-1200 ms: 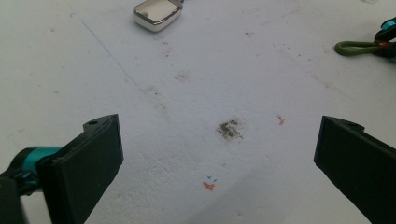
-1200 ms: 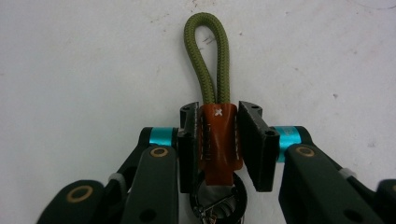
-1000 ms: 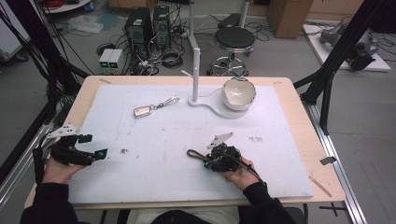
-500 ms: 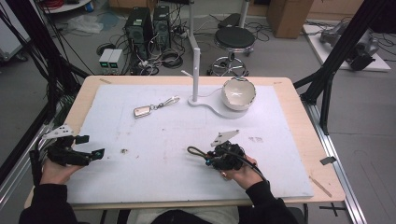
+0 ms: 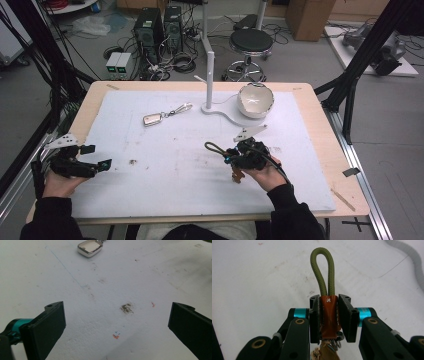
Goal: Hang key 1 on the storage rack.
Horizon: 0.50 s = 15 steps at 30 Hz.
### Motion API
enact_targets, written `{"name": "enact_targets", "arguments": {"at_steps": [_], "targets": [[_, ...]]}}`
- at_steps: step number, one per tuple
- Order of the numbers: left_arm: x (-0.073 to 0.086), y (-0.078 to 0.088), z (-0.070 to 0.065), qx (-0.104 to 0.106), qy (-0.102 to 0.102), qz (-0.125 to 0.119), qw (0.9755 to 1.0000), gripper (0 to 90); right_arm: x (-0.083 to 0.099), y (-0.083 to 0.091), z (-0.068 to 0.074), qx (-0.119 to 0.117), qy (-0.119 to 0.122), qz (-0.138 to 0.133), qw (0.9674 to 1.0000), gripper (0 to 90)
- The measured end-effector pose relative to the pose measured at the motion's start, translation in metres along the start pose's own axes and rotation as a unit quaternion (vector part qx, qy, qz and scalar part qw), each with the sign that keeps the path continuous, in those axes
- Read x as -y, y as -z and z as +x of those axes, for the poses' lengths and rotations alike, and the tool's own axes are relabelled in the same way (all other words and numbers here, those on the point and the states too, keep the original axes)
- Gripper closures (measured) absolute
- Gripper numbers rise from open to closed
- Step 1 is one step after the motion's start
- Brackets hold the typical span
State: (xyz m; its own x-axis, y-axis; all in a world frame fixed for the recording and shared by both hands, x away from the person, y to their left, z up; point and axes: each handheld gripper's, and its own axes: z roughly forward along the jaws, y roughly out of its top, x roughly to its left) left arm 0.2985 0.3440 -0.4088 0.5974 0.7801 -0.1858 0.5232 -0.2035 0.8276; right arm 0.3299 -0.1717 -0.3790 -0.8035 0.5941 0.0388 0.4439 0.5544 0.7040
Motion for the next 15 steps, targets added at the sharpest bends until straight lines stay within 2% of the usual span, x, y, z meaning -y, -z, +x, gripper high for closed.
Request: {"name": "enact_targets", "arguments": {"at_steps": [7, 9, 15], "targets": [[0.0, -0.001, -0.001, 0.0, -0.003, 0.004, 1.0, 1.7, -0.015, 0.008, -0.006, 0.01, 0.006, -0.008, 0.9999, 72.1], [-0.001, -0.002, -0.001, 0.0, -0.004, 0.005, 1.0, 1.7, -0.02, 0.012, -0.009, 0.011, 0.001, -0.015, 0.9998, 72.1], [-0.001, -0.003, -0.001, 0.0, -0.005, 0.007, 1.0, 1.7, -0.039, 0.025, -0.018, 0.023, 0.009, -0.029, 0.9993, 72.1]]}}
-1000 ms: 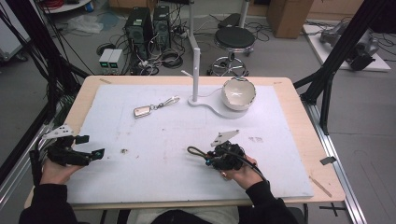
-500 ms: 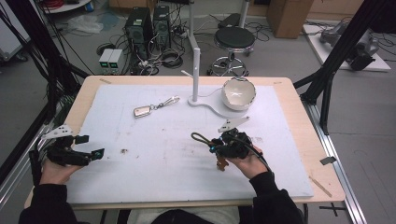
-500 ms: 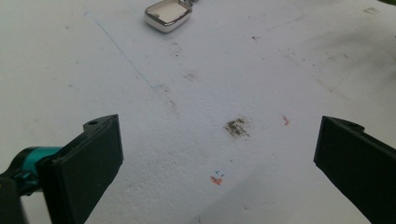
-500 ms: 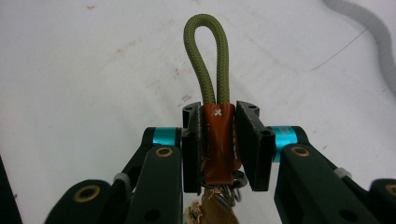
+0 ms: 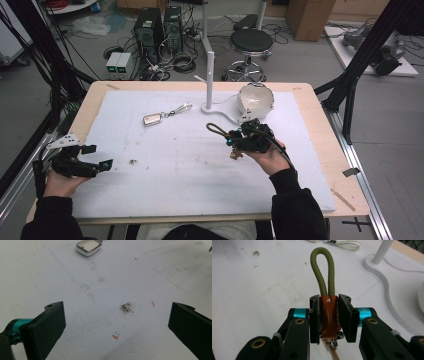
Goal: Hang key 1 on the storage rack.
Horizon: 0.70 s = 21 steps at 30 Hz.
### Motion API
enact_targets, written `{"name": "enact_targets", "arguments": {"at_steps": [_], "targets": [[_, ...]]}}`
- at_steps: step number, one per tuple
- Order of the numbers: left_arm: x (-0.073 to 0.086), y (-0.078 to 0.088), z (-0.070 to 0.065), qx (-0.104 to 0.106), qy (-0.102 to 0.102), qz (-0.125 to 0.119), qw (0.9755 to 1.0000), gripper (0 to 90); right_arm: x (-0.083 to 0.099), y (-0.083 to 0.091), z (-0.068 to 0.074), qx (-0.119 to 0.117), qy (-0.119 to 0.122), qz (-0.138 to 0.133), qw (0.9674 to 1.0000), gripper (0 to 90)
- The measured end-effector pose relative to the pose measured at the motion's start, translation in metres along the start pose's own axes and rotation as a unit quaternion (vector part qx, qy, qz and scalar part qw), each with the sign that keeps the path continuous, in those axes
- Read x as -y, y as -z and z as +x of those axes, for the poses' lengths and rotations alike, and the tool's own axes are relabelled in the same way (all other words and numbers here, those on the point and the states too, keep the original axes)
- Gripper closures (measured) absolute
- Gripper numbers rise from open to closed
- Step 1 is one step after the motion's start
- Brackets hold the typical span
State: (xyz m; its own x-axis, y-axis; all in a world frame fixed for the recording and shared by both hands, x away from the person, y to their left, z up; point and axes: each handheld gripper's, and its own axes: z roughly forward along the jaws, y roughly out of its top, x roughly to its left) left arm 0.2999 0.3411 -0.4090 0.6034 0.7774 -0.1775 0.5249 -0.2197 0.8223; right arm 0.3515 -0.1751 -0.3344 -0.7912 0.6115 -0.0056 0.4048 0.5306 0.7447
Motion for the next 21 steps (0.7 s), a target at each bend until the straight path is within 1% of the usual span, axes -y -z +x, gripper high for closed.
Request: {"name": "enact_targets", "arguments": {"at_steps": [2, 3, 4, 5, 6, 9, 10, 11, 12, 15, 18, 21], "targets": [[0.0, -0.001, -0.001, 0.002, 0.0, 0.001, 1.0, 1.7, -0.003, 0.001, -0.001, -0.001, 0.0, -0.002, 1.0, 72.1], [0.0, -0.002, -0.001, 0.002, 0.0, 0.002, 1.0, 1.7, -0.008, 0.003, -0.003, 0.001, 0.001, -0.004, 1.0, 72.1], [0.0, -0.002, -0.001, 0.002, 0.0, 0.002, 1.0, 1.7, -0.008, 0.003, -0.003, 0.001, 0.001, -0.004, 1.0, 72.1], [0.0, -0.002, -0.001, 0.004, -0.001, 0.003, 1.0, 1.7, -0.012, 0.004, -0.006, 0.002, 0.002, -0.006, 1.0, 72.1], [0.0, -0.002, -0.001, 0.004, -0.001, 0.003, 1.0, 1.7, -0.012, 0.004, -0.006, 0.002, 0.002, -0.006, 1.0, 72.1], [0.0, -0.002, -0.001, 0.003, 0.0, 0.003, 1.0, 1.7, -0.02, 0.004, -0.01, 0.002, 0.003, -0.001, 1.0, 72.0], [0.0, -0.002, -0.001, 0.003, 0.0, 0.003, 1.0, 1.8, -0.02, 0.004, -0.01, 0.002, 0.003, -0.001, 1.0, 72.0], [0.0, -0.002, -0.001, 0.003, -0.001, 0.004, 1.0, 1.7, -0.024, 0.004, -0.011, 0.008, 0.004, 0.003, 1.0, 72.0], [0.0, -0.003, -0.001, 0.003, -0.001, 0.005, 1.0, 1.7, -0.024, 0.004, -0.011, 0.008, 0.004, 0.003, 1.0, 72.0], [0.0, -0.004, -0.001, 0.004, -0.001, 0.005, 1.0, 1.7, -0.033, 0.006, -0.016, 0.01, 0.007, 0.003, 0.9999, 72.0], [0.0, -0.004, -0.001, 0.005, -0.001, 0.007, 1.0, 1.7, -0.037, 0.007, -0.018, 0.01, 0.007, 0.003, 0.9999, 72.0], [0.0, -0.003, -0.001, 0.004, 0.001, 0.005, 1.0, 1.8, -0.044, 0.009, -0.023, 0.022, 0.008, 0.005, 0.9997, 72.0]]}}
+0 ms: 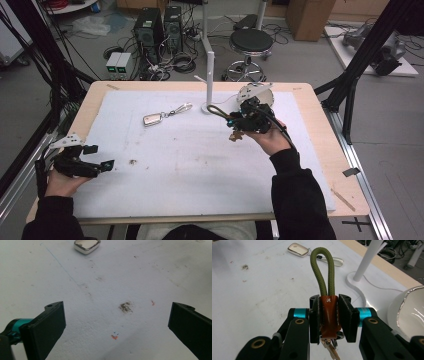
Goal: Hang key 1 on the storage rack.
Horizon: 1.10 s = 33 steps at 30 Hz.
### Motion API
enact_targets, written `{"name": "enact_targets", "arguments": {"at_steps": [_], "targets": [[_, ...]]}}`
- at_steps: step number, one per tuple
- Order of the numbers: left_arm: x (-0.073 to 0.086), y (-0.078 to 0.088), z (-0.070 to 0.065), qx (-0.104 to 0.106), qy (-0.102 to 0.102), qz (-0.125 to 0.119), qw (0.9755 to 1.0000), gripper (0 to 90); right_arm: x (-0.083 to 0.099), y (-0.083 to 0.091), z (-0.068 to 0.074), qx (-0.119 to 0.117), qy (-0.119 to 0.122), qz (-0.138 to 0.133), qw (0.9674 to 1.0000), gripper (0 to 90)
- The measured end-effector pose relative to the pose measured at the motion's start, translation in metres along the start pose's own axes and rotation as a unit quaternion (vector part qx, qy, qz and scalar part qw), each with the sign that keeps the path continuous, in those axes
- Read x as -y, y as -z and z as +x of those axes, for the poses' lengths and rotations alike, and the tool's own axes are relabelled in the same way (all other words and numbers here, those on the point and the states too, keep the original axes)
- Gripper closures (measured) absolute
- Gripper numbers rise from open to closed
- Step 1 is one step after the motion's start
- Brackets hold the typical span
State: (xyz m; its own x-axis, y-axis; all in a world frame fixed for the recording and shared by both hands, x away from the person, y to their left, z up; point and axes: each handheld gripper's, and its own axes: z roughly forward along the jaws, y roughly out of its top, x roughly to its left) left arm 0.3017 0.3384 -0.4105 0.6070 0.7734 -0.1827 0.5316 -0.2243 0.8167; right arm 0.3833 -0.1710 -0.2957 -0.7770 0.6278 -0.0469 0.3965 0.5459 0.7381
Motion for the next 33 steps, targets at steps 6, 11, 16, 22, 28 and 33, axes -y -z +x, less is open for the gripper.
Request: {"name": "enact_targets", "arguments": {"at_steps": [6, 11, 16, 22, 28, 33], "targets": [[0.0, 0.0, 0.0, -0.001, 0.0, 0.001, 1.0, 1.7, -0.012, 0.005, -0.006, 0.001, -0.005, -0.006, 1.0, 72.0], [0.0, -0.001, 0.0, 0.002, 0.0, 0.0, 1.0, 1.7, -0.02, 0.007, -0.01, 0.001, -0.004, -0.01, 0.9999, 72.0], [-0.001, -0.001, 0.0, 0.004, 0.001, -0.003, 1.0, 1.7, -0.032, 0.008, -0.016, 0.012, 0.001, -0.003, 0.9999, 72.0], [-0.001, -0.001, 0.001, 0.003, 0.003, -0.006, 1.0, 1.7, -0.047, 0.011, -0.021, 0.019, 0.006, 0.0, 0.9998, 72.0], [-0.001, -0.001, 0.001, 0.004, 0.003, -0.005, 1.0, 1.7, -0.06, 0.012, -0.027, 0.028, 0.012, 0.004, 0.9995, 72.0], [-0.001, 0.0, 0.001, 0.009, 0.004, -0.008, 0.9999, 1.7, -0.067, 0.013, -0.034, 0.028, 0.005, 0.003, 0.9996, 72.0]]}}
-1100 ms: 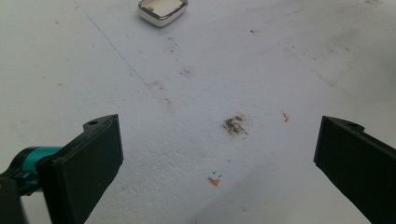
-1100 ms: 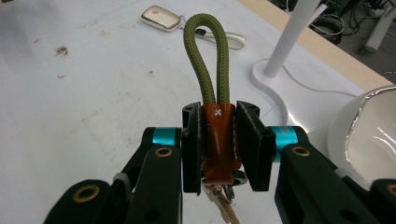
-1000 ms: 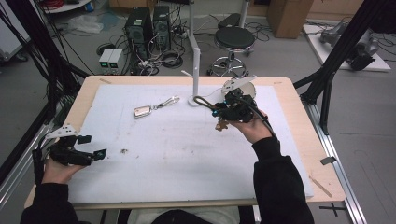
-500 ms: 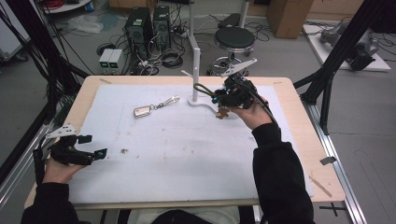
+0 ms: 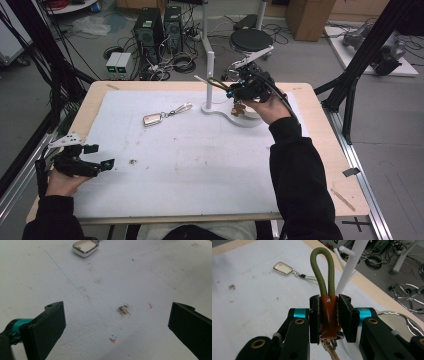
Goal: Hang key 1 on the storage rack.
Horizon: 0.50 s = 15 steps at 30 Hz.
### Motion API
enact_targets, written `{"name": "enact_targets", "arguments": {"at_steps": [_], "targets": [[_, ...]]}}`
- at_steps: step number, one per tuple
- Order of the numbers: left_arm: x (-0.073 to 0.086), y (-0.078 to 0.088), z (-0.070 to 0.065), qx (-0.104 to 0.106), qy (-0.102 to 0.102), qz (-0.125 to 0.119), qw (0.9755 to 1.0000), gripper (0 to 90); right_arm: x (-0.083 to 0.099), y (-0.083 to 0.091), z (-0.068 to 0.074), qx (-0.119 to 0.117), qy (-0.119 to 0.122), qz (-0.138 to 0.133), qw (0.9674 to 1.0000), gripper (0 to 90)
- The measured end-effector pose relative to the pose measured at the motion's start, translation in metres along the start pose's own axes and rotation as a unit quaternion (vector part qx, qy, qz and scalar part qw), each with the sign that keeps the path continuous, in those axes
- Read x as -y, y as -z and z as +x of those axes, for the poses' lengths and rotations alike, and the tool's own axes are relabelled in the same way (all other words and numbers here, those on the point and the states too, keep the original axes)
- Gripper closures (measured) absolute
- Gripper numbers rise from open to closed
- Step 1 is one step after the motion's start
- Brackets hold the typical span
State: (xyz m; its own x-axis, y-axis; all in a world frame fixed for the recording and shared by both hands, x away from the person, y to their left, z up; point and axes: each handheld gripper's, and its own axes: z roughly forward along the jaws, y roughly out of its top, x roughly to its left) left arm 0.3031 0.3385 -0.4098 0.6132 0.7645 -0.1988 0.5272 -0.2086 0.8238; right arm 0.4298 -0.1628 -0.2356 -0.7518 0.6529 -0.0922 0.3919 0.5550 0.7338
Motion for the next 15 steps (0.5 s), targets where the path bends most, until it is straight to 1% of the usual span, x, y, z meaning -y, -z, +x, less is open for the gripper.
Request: {"name": "enact_targets", "arguments": {"at_steps": [1, 4, 5, 7, 11, 15], "targets": [[0.0, 0.0, 0.0, 0.001, 0.0, -0.001, 1.0, 1.7, -0.004, -0.001, -0.004, 0.002, -0.004, 0.001, 1.0, 72.0], [0.0, 0.001, 0.0, 0.002, 0.001, -0.004, 1.0, 1.7, -0.007, -0.002, -0.007, 0.006, -0.006, 0.005, 1.0, 72.0], [0.0, 0.001, 0.0, 0.002, 0.002, -0.005, 1.0, 1.7, -0.011, -0.003, -0.01, 0.009, -0.004, 0.012, 0.9999, 72.0], [0.0, 0.001, 0.0, 0.004, 0.003, -0.004, 1.0, 1.8, -0.014, -0.004, -0.012, 0.007, -0.008, 0.012, 0.9999, 72.0], [-0.001, 0.0, 0.0, 0.008, 0.0, -0.001, 1.0, 1.8, -0.019, -0.006, -0.014, 0.009, -0.008, 0.017, 0.9998, 72.0], [-0.001, 0.001, -0.001, 0.006, 0.001, -0.006, 1.0, 1.7, -0.021, -0.009, -0.015, 0.014, -0.011, 0.024, 0.9996, 72.0]]}}
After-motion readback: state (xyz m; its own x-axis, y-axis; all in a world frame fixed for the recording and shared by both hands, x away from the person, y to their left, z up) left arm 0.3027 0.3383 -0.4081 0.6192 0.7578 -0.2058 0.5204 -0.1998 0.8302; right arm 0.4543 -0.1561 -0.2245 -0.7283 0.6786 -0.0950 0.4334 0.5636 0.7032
